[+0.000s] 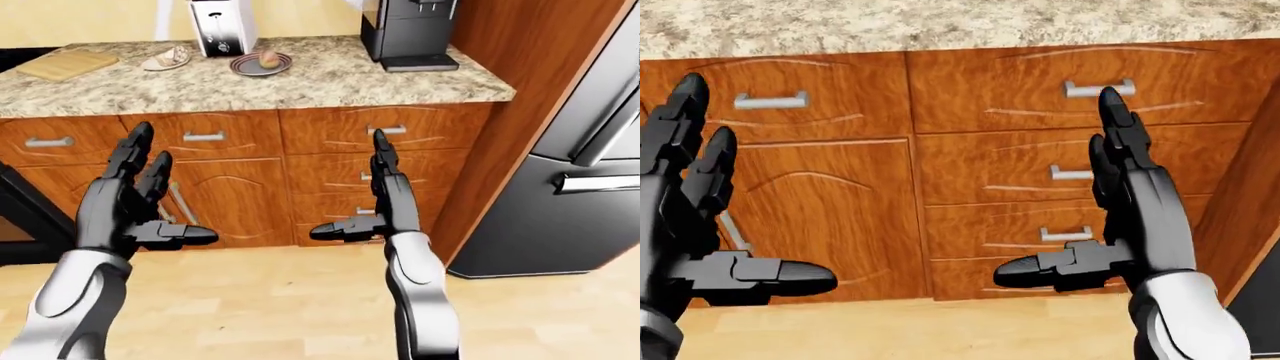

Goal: Place all breads on the cutting board.

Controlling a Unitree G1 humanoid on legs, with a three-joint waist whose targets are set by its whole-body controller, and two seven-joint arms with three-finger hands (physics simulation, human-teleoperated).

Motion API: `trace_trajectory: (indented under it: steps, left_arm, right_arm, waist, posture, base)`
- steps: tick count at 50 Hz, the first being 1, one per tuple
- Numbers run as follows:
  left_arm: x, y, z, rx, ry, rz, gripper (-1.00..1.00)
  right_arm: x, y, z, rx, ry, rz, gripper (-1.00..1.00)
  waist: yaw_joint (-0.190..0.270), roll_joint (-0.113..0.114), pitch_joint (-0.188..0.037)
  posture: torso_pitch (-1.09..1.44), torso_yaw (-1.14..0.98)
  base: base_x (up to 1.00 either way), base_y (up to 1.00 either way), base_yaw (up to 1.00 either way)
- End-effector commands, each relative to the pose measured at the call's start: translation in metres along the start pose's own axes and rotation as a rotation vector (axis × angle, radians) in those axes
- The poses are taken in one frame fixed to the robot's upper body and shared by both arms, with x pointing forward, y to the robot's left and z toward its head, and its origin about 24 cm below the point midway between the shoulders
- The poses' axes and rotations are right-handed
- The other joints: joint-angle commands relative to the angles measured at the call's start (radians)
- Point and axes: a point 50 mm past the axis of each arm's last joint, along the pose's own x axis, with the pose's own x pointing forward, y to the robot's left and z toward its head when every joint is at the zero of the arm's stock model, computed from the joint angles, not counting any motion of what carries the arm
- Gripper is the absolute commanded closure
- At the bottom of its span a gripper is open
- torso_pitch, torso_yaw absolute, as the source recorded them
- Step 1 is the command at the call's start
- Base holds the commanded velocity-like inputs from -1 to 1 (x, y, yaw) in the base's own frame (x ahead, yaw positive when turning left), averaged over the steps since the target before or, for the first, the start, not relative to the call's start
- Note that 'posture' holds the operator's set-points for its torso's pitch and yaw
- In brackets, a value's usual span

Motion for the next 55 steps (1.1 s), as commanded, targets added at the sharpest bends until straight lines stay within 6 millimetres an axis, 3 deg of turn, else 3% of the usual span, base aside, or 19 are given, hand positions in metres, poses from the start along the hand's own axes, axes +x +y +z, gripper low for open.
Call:
trace_trajectory:
  steps: [1, 6, 7, 8, 9, 11, 18, 20, 23, 27, 28, 31, 41, 44, 45, 47, 48, 50, 55]
  left_arm:
    - [-0.001, 0.002, 0.013, 0.01, -0.076, 0.009, -1.0]
    - [-0.002, 0.0, 0.014, 0.007, -0.078, 0.004, -1.0]
    - [-0.002, 0.0, 0.013, 0.008, -0.078, 0.003, -1.0]
    - [-0.002, 0.0, 0.014, 0.007, -0.079, 0.004, -1.0]
    - [-0.001, 0.0, 0.014, 0.006, -0.078, 0.002, -1.0]
    - [-0.001, -0.001, 0.013, 0.006, -0.078, 0.001, -1.0]
    - [-0.002, -0.003, 0.01, 0.004, -0.075, -0.005, -1.0]
    - [-0.002, -0.003, 0.01, 0.005, -0.073, -0.006, -1.0]
    - [-0.001, -0.003, 0.009, 0.003, -0.073, -0.008, -1.0]
    - [-0.001, -0.004, 0.011, 0.005, -0.076, -0.01, -1.0]
    - [0.0, -0.004, 0.012, 0.005, -0.078, -0.01, -1.0]
    - [0.0, -0.004, 0.016, 0.007, -0.083, -0.01, -1.0]
    - [0.0, -0.004, 0.024, 0.003, -0.099, -0.016, -1.0]
    - [-0.001, -0.005, 0.025, 0.003, -0.1, -0.02, -1.0]
    - [-0.001, -0.005, 0.025, 0.003, -0.101, -0.02, -1.0]
    - [-0.001, -0.006, 0.026, 0.003, -0.102, -0.022, -1.0]
    - [-0.001, -0.006, 0.027, 0.003, -0.103, -0.022, -1.0]
    - [-0.001, -0.007, 0.03, 0.002, -0.108, -0.025, -1.0]
    - [-0.001, -0.007, 0.033, 0.003, -0.114, -0.026, -1.0]
  right_arm:
    - [0.0, 0.006, 0.018, -0.005, -0.102, 0.025, -1.0]
    - [0.0, 0.008, 0.019, -0.004, -0.104, 0.034, -1.0]
    - [-0.001, 0.008, 0.02, -0.004, -0.104, 0.036, -1.0]
    - [-0.001, 0.009, 0.02, -0.004, -0.105, 0.037, -1.0]
    - [-0.001, 0.009, 0.02, -0.004, -0.106, 0.038, -1.0]
    - [-0.001, 0.01, 0.021, -0.003, -0.108, 0.043, -1.0]
    - [-0.003, 0.012, 0.018, 0.042, -0.107, 0.073, -1.0]
    - [-0.003, 0.014, 0.017, 0.033, -0.105, 0.069, -1.0]
    - [-0.003, 0.013, 0.016, 0.036, -0.105, 0.062, -1.0]
    - [-0.003, 0.012, 0.017, 0.032, -0.112, 0.056, -1.0]
    - [-0.002, 0.012, 0.017, 0.026, -0.112, 0.055, -1.0]
    - [-0.003, 0.012, 0.019, 0.022, -0.117, 0.056, -1.0]
    - [-0.006, 0.013, 0.03, 0.018, -0.142, 0.063, -1.0]
    - [-0.007, 0.014, 0.03, 0.016, -0.145, 0.064, -1.0]
    - [-0.007, 0.014, 0.031, 0.016, -0.145, 0.063, -1.0]
    - [-0.008, 0.014, 0.034, 0.018, -0.15, 0.063, -1.0]
    - [-0.009, 0.013, 0.037, 0.021, -0.154, 0.062, -1.0]
    - [-0.01, 0.012, 0.043, 0.02, -0.165, 0.059, -1.0]
    - [-0.013, 0.01, 0.048, 0.016, -0.183, 0.054, -1.0]
  waist:
    - [0.004, -0.015, -0.019]
    - [-0.004, 0.041, 0.002]
    - [-0.006, 0.069, -0.004]
    - [-0.004, 0.121, -0.02]
    - [0.005, 0.09, -0.016]
    - [0.005, 0.08, 0.0]
    - [0.008, -0.008, 0.01]
    - [0.013, 0.018, 0.001]
    - [0.017, 0.01, 0.001]
    - [-0.004, -0.033, 0.004]
    - [-0.024, -0.092, -0.003]
    - [-0.003, -0.063, 0.042]
    - [-0.042, 0.031, 0.015]
    - [-0.044, 0.089, 0.003]
    - [-0.035, 0.135, -0.008]
    - [-0.032, 0.096, 0.026]
    - [-0.021, 0.089, 0.018]
    - [-0.02, 0.103, 0.004]
    - [-0.008, 0.081, 0.017]
  posture:
    - [0.0, 0.0]
    - [0.0, 0.0]
    - [0.0, 0.0]
    - [0.0, 0.0]
    - [0.0, 0.0]
    - [0.0, 0.0]
    - [0.0, 0.0]
    - [0.0, 0.0]
    - [0.0, 0.0]
    - [0.0, 0.0]
    - [0.0, 0.0]
    - [0.0, 0.0]
    - [0.0, 0.0]
    - [0.0, 0.0]
    - [0.0, 0.0]
    - [0.0, 0.0]
    - [0.0, 0.0]
    - [0.0, 0.0]
    - [0.0, 0.0]
  base:
    - [0.0, 0.36, 0.0]
    - [0.0, 0.38, 0.0]
    - [0.0, 0.39, 0.0]
    - [0.0, 0.4, 0.0]
    - [0.0, 0.38, 0.0]
    - [0.0, 0.39, 0.0]
    - [0.0, 0.33, 0.06]
    - [0.0, 0.0, 0.79]
    - [0.0, 0.0, 0.9]
    - [0.0, 0.16, 0.67]
    - [0.01, 0.35, 0.0]
    - [0.58, 0.31, 0.0]
    - [0.81, 0.34, 0.0]
    - [0.81, 0.34, 0.0]
    - [0.8, 0.34, 0.0]
    - [0.8, 0.32, 0.0]
    - [0.73, 0.0, 0.0]
    - [0.71, 0.0, 0.0]
    - [0.78, 0.0, 0.0]
